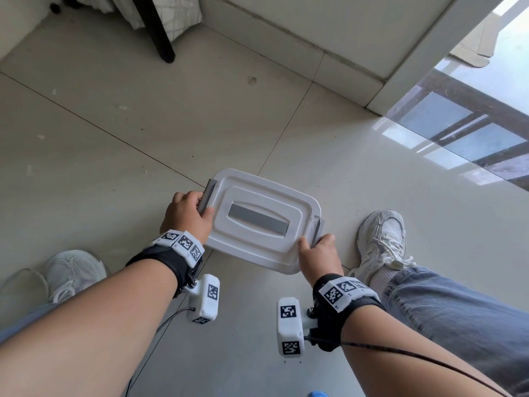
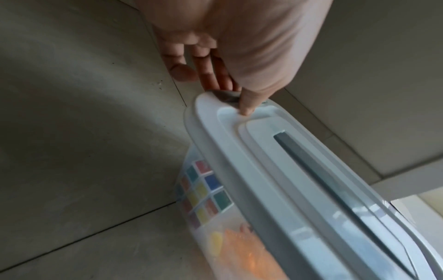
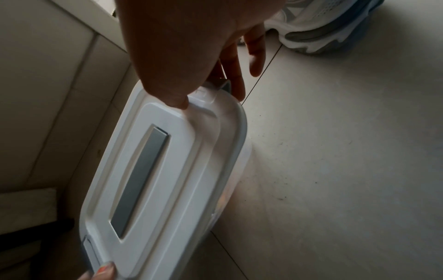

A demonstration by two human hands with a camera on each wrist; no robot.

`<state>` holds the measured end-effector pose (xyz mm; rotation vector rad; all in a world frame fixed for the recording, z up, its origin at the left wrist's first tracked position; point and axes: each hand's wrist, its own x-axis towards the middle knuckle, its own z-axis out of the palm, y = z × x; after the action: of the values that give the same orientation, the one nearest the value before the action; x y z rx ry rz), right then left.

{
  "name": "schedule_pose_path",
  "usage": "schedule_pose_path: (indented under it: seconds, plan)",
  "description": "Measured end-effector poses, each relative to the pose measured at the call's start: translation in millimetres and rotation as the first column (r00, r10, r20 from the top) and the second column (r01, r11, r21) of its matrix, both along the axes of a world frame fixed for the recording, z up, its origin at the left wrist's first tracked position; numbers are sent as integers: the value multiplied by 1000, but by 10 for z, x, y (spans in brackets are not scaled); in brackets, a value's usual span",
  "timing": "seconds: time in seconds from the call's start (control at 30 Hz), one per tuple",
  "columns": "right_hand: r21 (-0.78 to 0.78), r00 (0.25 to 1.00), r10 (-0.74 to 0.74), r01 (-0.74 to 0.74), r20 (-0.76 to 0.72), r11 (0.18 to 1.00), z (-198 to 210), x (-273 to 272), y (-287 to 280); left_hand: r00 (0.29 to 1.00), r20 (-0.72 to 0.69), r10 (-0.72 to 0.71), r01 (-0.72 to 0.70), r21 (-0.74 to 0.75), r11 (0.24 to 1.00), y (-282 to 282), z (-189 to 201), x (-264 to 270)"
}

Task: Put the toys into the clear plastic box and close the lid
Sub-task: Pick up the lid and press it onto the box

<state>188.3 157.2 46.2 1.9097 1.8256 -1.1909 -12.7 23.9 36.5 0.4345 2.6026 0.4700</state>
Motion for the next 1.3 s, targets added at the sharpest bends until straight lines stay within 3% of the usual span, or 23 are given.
schedule_pose_path:
  seconds: [0.27, 0.57, 0.63, 0.73, 0.9, 0.97, 1.3]
  plan:
    - [10, 989, 134, -135, 66, 991, 79, -29, -54, 987, 160, 7, -6, -11, 1000, -169, -8, 211]
    - [46, 961, 229, -238, 158, 970, 93, -53, -78, 981, 180, 69, -72, 12, 997, -157, -5, 259]
    - [54, 978, 180, -186, 104, 981, 69, -39, -67, 981, 179, 71, -74, 12, 997, -157, 2, 260]
    - [5, 995, 47, -47, -91, 999, -12, 34, -88, 982, 174, 75, -77, 5, 997, -152, 27, 277]
    - [-315, 943, -206, 118, -262, 942, -96, 149, -272, 976, 184, 118, -116, -19, 993, -168, 37, 389]
    - [-374, 902, -295, 168, -314, 912, -98, 142, -320, 971, 190, 146, -147, -10, 989, -172, 26, 425]
    - [-380, 791, -425, 266, -439, 886, 48, -291, -83, 952, 174, 252, -280, 164, 946, 135, 244, 116]
